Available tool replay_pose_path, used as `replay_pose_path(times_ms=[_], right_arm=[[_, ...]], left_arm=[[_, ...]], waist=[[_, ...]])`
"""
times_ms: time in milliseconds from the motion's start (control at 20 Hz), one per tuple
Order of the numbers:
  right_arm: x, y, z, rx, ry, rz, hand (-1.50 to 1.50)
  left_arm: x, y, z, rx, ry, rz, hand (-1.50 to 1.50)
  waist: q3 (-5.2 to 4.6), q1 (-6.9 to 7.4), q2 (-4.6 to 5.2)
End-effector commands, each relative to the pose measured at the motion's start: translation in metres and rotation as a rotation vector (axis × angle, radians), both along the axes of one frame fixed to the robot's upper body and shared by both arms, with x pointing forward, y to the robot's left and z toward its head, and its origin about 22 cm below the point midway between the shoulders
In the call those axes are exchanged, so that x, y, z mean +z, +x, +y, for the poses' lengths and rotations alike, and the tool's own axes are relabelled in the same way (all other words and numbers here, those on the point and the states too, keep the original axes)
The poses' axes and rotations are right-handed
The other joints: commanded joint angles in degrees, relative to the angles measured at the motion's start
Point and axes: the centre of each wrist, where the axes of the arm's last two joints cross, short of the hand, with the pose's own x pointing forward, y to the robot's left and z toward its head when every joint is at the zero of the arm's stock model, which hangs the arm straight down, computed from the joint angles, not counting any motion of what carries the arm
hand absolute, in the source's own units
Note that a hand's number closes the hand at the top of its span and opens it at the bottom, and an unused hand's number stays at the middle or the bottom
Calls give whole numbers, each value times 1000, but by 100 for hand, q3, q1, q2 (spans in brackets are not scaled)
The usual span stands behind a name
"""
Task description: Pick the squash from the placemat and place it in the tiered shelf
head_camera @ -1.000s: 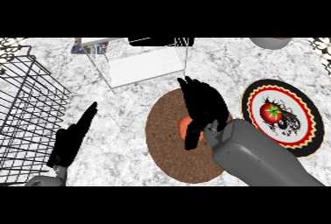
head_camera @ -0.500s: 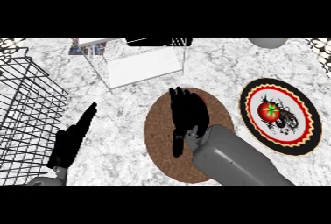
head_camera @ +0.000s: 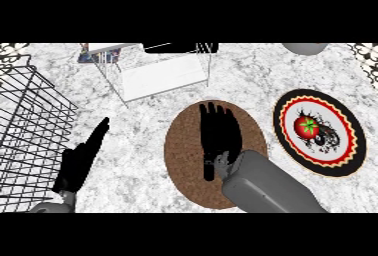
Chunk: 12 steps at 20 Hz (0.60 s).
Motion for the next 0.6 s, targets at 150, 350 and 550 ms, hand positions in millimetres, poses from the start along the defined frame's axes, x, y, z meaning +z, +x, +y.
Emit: replay_pose_path(times_ms=[150,350,550], right_arm=[[-6,-10,3,-89,-124,56,-150],[-14,9,-7,-99,-141,54,-150],[-35,15,2,-96,-162,58,-150]], left_arm=[[-8,-10,-13,3,-1,29,0],[-4,-2,-16,4,-14,20,0],[3,7,-12,7,-1,35,0]], waist=[[-17,-5,7],[-17,2,19],[-16,28,29]])
